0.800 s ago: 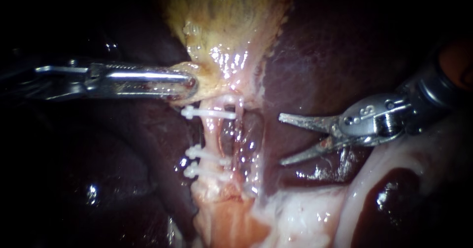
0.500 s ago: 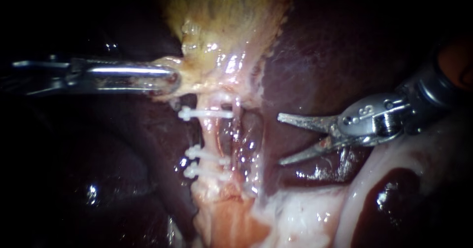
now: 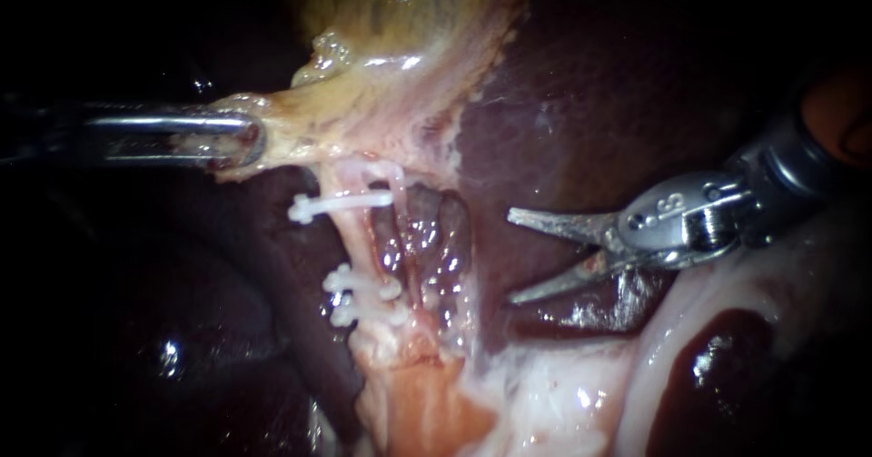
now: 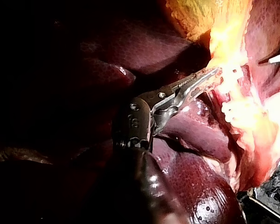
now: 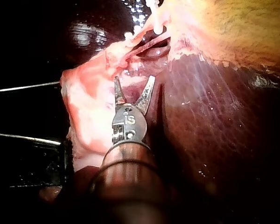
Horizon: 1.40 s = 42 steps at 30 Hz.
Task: Go to the cutting position left tube
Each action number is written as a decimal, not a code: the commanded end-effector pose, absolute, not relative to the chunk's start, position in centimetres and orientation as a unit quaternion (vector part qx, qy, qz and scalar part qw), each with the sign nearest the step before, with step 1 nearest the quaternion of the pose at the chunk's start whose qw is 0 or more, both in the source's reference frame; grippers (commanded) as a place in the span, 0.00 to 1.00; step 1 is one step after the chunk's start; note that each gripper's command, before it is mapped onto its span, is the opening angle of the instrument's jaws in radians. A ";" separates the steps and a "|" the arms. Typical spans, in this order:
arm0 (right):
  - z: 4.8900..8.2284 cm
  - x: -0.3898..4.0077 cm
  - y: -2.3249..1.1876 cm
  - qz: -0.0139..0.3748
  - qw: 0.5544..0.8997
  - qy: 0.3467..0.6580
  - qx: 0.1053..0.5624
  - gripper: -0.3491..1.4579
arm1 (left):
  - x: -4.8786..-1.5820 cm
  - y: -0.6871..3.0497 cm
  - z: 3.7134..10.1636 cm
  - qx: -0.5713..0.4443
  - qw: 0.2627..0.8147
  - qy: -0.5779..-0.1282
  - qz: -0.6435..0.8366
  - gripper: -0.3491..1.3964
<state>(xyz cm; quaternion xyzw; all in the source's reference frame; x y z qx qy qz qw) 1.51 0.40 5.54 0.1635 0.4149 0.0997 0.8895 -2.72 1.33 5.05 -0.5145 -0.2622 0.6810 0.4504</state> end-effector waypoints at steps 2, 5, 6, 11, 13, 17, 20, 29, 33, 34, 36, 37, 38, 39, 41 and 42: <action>5.52 1.56 0.39 0.100 0.886 0.420 0.172 0.99 | -2.72 1.32 5.05 -0.515 0.450 -0.262 0.681 0.00; 5.51 1.66 0.38 0.101 0.877 0.426 0.199 0.99 | -2.73 1.32 5.05 -0.515 0.450 -0.262 0.681 0.00; 5.50 1.69 0.38 0.107 0.874 0.427 0.206 0.99 | -2.73 1.32 5.05 -0.515 0.450 -0.262 0.681 0.00; 5.50 1.87 0.37 0.124 0.865 0.431 0.226 0.99 | -2.74 1.32 5.05 -0.514 0.450 -0.262 0.681 0.00; 5.49 1.93 0.36 0.129 0.862 0.431 0.232 0.99 | -2.74 1.32 5.05 -0.514 0.451 -0.262 0.681 0.00; 5.49 2.06 0.36 0.142 0.857 0.431 0.245 0.99 | -2.75 1.32 5.06 -0.514 0.451 -0.261 0.681 0.00; 5.52 2.16 0.35 0.153 0.854 0.428 0.255 0.99 | -2.75 1.32 5.06 -0.514 0.451 -0.261 0.681 0.00; 5.66 2.38 0.24 0.173 0.845 0.419 0.284 0.99 | -2.75 1.32 5.05 -0.514 0.451 -0.261 0.681 0.00; 5.75 2.48 0.19 0.178 0.840 0.417 0.297 0.98 | -2.76 1.32 5.05 -0.514 0.451 -0.261 0.681 0.00; 5.77 2.50 0.18 0.178 0.841 0.416 0.297 0.98 | -2.76 1.32 5.05 -0.514 0.451 -0.261 0.681 0.00; 5.82 2.54 0.17 0.183 0.841 0.413 0.298 0.98 | -2.76 1.32 5.05 -0.514 0.451 -0.261 0.681 0.00; 5.84 2.56 0.18 0.187 0.841 0.410 0.299 0.98 | -2.76 1.32 5.05 -0.514 0.451 -0.261 0.681 0.00; 5.85 2.58 0.19 0.188 0.842 0.408 0.299 0.98 | -2.77 1.32 5.05 -0.514 0.451 -0.261 0.681 0.00; 5.87 2.59 0.20 0.192 0.841 0.406 0.302 0.98 | -2.77 1.32 5.04 -0.514 0.451 -0.261 0.681 0.00; 5.90 2.63 0.21 0.197 0.841 0.402 0.304 0.98 | -2.77 1.31 5.04 -0.514 0.451 -0.261 0.681 0.00; 5.91 2.65 0.21 0.198 0.841 0.402 0.303 0.98 | -2.77 1.31 5.04 -0.514 0.452 -0.261 0.681 0.00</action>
